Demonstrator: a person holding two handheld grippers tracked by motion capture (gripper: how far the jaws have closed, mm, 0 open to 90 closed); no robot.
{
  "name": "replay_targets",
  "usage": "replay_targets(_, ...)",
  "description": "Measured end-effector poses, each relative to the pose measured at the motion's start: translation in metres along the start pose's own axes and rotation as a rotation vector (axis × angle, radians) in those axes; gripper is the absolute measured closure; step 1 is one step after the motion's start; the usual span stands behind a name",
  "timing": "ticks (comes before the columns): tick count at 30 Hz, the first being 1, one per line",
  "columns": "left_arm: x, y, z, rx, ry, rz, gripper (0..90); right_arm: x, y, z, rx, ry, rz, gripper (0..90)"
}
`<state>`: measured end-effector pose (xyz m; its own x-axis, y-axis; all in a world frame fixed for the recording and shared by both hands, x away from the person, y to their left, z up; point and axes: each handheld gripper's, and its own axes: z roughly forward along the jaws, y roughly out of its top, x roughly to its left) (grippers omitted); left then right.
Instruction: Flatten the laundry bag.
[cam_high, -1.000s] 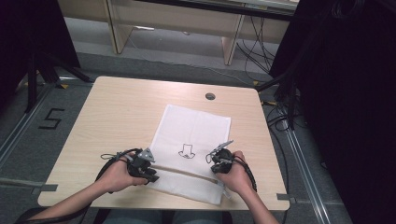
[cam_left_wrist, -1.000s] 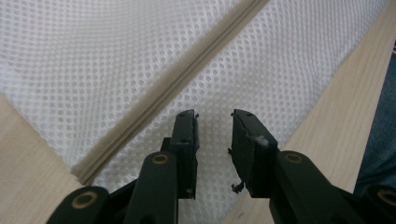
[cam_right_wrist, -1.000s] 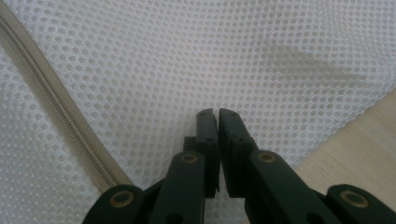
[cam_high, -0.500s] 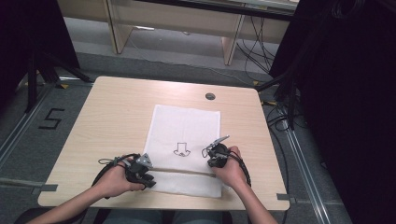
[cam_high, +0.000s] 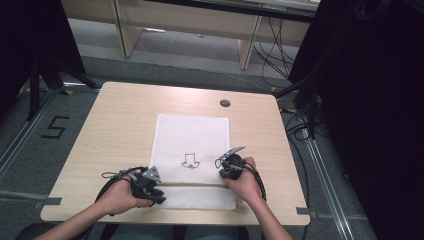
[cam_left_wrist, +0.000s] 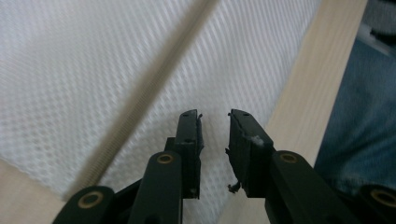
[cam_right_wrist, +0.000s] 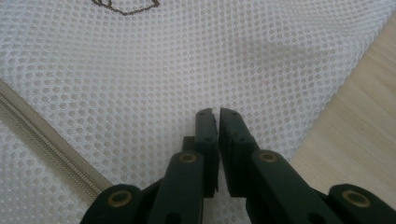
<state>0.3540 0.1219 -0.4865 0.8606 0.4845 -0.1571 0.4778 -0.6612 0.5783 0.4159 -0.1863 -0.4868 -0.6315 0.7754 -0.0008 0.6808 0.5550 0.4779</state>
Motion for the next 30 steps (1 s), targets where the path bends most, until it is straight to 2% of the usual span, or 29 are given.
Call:
replay_targets(1, 0.0, 0.0, 0.0, 0.0, 0.0, 0.0, 73.3, 0.001, 0.0, 0.0, -0.003, -0.004, 0.002, 86.6)
replay_targets(2, 0.002, 0.002, 0.0, -0.081, 0.029, -0.037, 73.2, 0.0, 0.0, 0.001, -0.006, -0.007, -0.012, 86.6)
replay_targets(3, 0.008, 0.003, -0.003, -0.055, 0.044, 0.013, 72.6, 0.002, 0.0, 0.001, -0.007, -0.014, -0.012, 86.6)
replay_targets(4, 0.008, 0.002, -0.001, -0.091, 0.056, -0.022, 71.9, 0.004, 0.0, 0.0, 0.0, -0.016, 0.0, 86.5)
replay_targets(5, 0.01, 0.002, 0.001, -0.124, 0.074, -0.04, 71.7, 0.005, 0.0, 0.0, 0.0, -0.012, 0.004, 86.5)
replay_targets(9, 0.017, -0.001, 0.007, -0.118, 0.096, -0.065, 71.8, 0.009, 0.001, 0.001, 0.0, -0.007, 0.003, 85.8)
replay_targets(10, 0.019, -0.001, 0.008, -0.101, 0.105, -0.057, 71.8, 0.01, 0.001, 0.001, -0.007, -0.015, -0.012, 85.2)
replay_targets(11, 0.023, -0.002, 0.008, -0.068, 0.112, -0.035, 72.0, 0.012, 0.002, 0.001, 0.001, -0.007, 0.0, 84.6)
replay_targets(12, 0.024, -0.002, 0.01, -0.072, 0.117, -0.04, 72.3, 0.013, 0.002, 0.002, -0.005, -0.004, -0.006, 83.9)
replay_targets(13, 0.025, -0.002, 0.011, -0.068, 0.112, -0.065, 73.3, 0.016, 0.002, 0.002, -0.003, 0.0, -0.004, 83.0)
replay_targets(14, 0.029, -0.002, 0.007, -0.024, 0.106, -0.031, 73.3, 0.016, 0.002, 0.002, -0.003, 0.0, -0.004, 83.0)
replay_targets(15, 0.03, -0.002, 0.007, -0.025, 0.1, -0.042, 73.7, 0.016, 0.002, 0.002, -0.005, -0.002, -0.007, 79.7)
replay_targets(17, 0.03, -0.002, 0.007, -0.024, 0.104, -0.035, 73.5, 0.015, 0.002, 0.002, -0.007, -0.002, -0.013, 76.5)
replay_targets(18, 0.029, -0.002, 0.006, -0.022, 0.114, -0.016, 72.5, 0.012, 0.001, 0.0, -0.022, 0.005, 0.008, 70.8)
replay_targets(19, 0.025, -0.003, 0.006, -0.02, 0.106, -0.03, 72.1, 0.008, 0.001, -0.002, -0.046, 0.004, 0.003, 69.0)
replay_targets(20, 0.024, -0.003, 0.006, -0.016, 0.099, -0.022, 71.5, 0.008, 0.001, -0.006, -0.056, 0.002, 0.026, 67.2)
replay_targets(21, 0.024, -0.003, 0.006, -0.016, 0.099, -0.022, 71.2, 0.008, 0.001, -0.006, -0.056, 0.002, 0.026, 67.2)
replay_targets(22, 0.022, -0.004, 0.007, -0.018, 0.092, -0.02, 70.8, 0.003, -0.001, -0.014, -0.101, -0.012, 0.04, 65.0)
replay_targets(23, 0.021, -0.003, 0.006, -0.015, 0.092, -0.016, 70.6, 0.0, -0.003, -0.018, -0.134, -0.02, 0.03, 64.3)
replay_targets(24, 0.021, -0.003, 0.006, -0.015, 0.092, -0.016, 70.3, 0.0, -0.005, -0.023, -0.149, -0.018, 0.058, 63.7)
replay_targets(25, 0.019, -0.002, 0.007, -0.082, 0.098, -0.056, 70.0, -0.003, -0.008, -0.027, -0.164, -0.027, 0.059, 63.3)
replay_targets(26, 0.019, -0.001, 0.006, -0.113, 0.108, -0.057, 69.4, -0.006, -0.011, -0.032, -0.162, -0.037, 0.054, 62.9)
replay_targets(27, 0.019, -0.001, 0.005, -0.126, 0.109, -0.072, 68.3, -0.009, -0.014, -0.035, -0.176, -0.044, 0.047, 62.6)
replay_targets(28, 0.02, 0.0, 0.004, -0.148, 0.115, -0.068, 66.7, -0.009, -0.017, -0.037, -0.178, -0.039, 0.078, 62.5)
replay_targets(30, 0.021, 0.0, 0.004, -0.162, 0.118, -0.076, 64.6, -0.011, -0.02, -0.039, -0.182, -0.044, 0.085, 62.3)
